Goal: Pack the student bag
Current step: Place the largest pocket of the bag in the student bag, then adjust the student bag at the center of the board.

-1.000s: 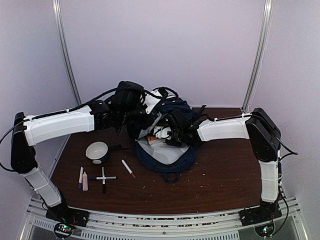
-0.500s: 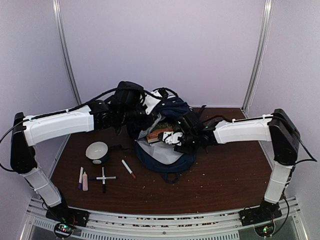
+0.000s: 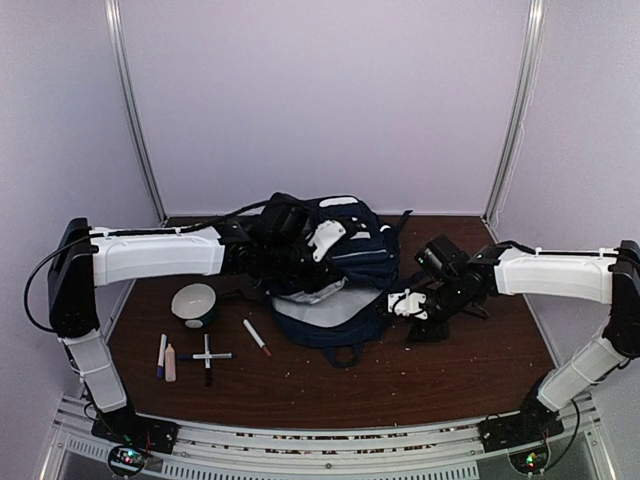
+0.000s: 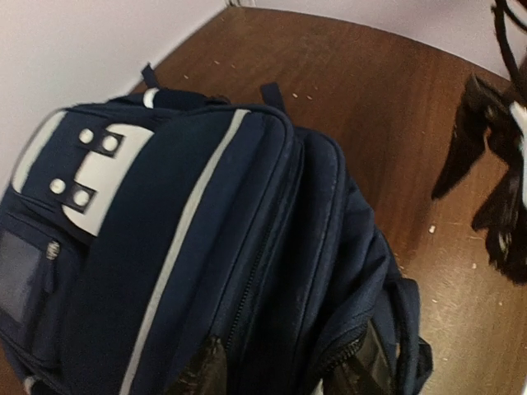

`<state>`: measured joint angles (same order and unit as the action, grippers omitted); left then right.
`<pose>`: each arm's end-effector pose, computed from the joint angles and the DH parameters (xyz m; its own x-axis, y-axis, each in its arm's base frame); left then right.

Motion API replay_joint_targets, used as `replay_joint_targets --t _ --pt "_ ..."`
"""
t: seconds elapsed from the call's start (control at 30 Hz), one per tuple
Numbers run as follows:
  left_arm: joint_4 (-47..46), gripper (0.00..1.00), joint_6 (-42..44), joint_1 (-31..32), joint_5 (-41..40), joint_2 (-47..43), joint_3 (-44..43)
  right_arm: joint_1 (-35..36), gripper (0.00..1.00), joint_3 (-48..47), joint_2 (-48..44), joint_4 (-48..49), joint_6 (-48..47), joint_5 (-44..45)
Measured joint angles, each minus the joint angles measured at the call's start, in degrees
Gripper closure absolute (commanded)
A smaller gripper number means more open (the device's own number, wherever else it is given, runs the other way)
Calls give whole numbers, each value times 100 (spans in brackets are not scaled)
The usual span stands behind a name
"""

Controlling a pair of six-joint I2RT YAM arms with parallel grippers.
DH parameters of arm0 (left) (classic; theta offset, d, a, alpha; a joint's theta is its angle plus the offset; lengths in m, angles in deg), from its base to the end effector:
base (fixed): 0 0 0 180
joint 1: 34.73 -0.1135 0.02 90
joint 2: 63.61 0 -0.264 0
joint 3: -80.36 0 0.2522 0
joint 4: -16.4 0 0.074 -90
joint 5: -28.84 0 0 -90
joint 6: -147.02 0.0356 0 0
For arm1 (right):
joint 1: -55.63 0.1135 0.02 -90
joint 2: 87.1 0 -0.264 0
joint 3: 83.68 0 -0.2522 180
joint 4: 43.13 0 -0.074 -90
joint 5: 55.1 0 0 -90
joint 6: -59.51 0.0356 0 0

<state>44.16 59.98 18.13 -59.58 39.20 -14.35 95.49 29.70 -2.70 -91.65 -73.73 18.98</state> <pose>0.2510 -0.3330 0.2712 -0.3114 0.4966 -0.8102 0.8275 0.5608 0.0257 0.2071 0.1856 0.2001 -0.0318 -0.8848 -0.4649 -0.9922 0.0842 -0.0924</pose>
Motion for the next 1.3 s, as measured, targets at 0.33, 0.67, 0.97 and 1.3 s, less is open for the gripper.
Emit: replay_joint_targets --t 0.33,0.67,0.97,1.3 --pt "125 10 -251 348 616 -643 1241 -1027 53 -2280 24 -1040 33 -951" --pt "273 9 -730 -101 -44 -2693 2671 -1139 56 -3657 1735 -260 1543 -2098" --pt "402 41 -1145 -1766 271 -2465 3075 -1139 59 -3912 2566 -188 2315 -2667" --pt "671 49 -444 -1912 901 -1169 2638 -1139 60 -3869 2638 -216 2374 -3136"
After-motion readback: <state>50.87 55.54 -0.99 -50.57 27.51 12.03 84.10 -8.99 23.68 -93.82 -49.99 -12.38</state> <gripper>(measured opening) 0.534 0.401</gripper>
